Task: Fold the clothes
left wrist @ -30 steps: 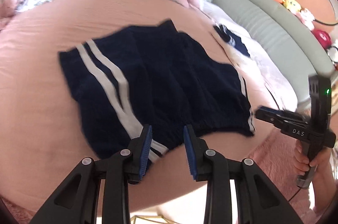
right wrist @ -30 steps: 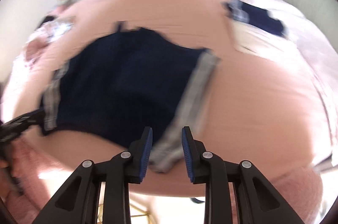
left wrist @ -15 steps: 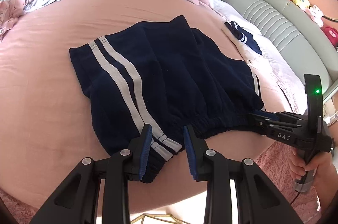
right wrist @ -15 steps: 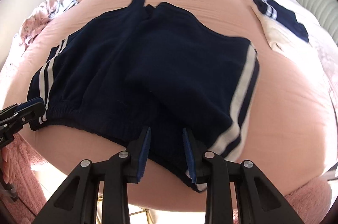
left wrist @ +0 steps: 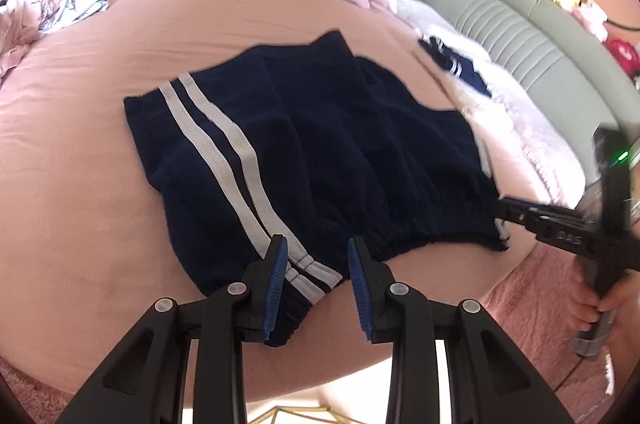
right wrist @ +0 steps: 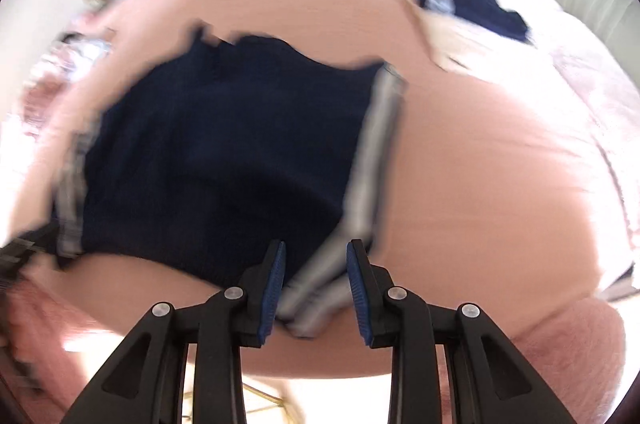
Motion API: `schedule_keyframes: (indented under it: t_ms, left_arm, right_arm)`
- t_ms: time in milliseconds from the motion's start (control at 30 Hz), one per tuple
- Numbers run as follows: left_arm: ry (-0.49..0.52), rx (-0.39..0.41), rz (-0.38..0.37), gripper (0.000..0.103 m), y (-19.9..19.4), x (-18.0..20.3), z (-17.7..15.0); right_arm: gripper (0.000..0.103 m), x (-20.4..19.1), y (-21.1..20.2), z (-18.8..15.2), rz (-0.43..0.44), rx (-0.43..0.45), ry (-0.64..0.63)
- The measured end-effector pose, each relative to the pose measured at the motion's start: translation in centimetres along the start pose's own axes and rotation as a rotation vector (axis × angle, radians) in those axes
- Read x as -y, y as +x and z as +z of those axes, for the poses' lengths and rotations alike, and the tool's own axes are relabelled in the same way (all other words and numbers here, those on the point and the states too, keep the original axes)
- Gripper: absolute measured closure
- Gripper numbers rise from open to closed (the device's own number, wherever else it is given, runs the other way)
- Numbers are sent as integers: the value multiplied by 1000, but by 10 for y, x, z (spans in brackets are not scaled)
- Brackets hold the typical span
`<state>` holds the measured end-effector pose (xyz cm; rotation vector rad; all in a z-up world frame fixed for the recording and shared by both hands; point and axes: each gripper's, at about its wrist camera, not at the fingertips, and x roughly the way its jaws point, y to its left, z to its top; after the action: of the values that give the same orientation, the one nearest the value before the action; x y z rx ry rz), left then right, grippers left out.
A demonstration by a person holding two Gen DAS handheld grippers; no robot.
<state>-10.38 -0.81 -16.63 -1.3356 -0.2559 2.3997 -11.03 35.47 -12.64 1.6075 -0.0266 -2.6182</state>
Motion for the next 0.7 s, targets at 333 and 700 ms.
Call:
schedule_keyframes:
  t_ms: [333,700]
  left_arm:
    - [-4,12,-8,69,-1,0,-3]
    - [18,-28,17,64,6,-1,0]
  right_arm:
    - [71,-14,17,-18,-90,-43,-78]
    - [59,31,18,-20,-246,-44,12]
